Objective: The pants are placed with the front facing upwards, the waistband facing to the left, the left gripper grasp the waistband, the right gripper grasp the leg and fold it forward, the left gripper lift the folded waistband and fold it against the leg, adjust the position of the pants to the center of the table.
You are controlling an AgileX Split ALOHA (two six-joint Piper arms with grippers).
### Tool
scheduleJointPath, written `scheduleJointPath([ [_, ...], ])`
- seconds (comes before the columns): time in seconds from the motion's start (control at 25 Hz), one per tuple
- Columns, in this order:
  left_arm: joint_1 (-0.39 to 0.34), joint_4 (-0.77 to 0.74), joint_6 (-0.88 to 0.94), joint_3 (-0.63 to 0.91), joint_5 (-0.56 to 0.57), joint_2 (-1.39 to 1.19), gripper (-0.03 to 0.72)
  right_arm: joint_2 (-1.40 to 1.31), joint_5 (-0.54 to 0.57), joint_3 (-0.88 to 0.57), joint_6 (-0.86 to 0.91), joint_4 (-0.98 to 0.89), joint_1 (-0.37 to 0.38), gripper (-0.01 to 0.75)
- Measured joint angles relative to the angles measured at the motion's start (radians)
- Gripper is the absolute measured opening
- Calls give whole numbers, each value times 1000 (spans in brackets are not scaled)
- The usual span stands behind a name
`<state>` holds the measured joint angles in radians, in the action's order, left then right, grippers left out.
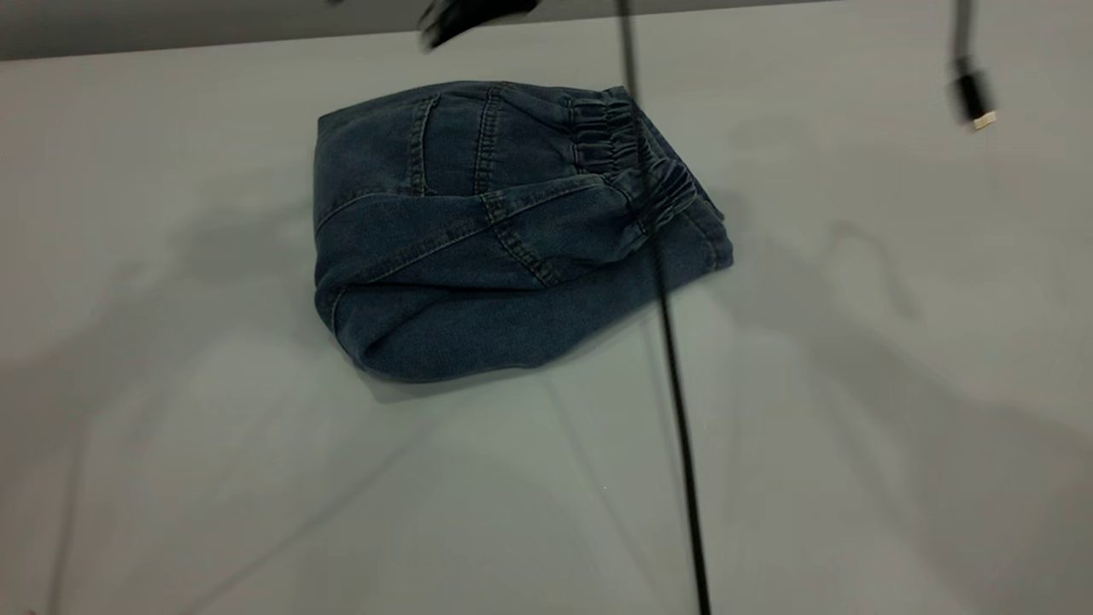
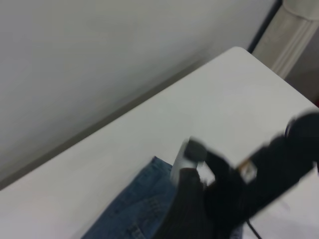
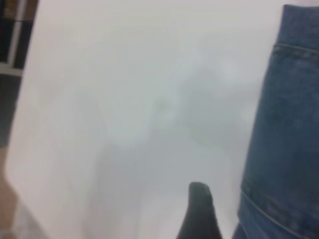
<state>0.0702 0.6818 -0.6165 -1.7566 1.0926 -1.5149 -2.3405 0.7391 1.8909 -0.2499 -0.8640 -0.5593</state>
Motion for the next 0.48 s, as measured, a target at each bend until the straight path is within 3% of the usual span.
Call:
scheduleJointPath([
  [0.2,1,-5,-1,0,-1,1,591,-81,-16,91,218,227,-86,462],
  [0.48,1,-2,-2,0,2,1,591,-167,137,247,593,656,-119,462],
])
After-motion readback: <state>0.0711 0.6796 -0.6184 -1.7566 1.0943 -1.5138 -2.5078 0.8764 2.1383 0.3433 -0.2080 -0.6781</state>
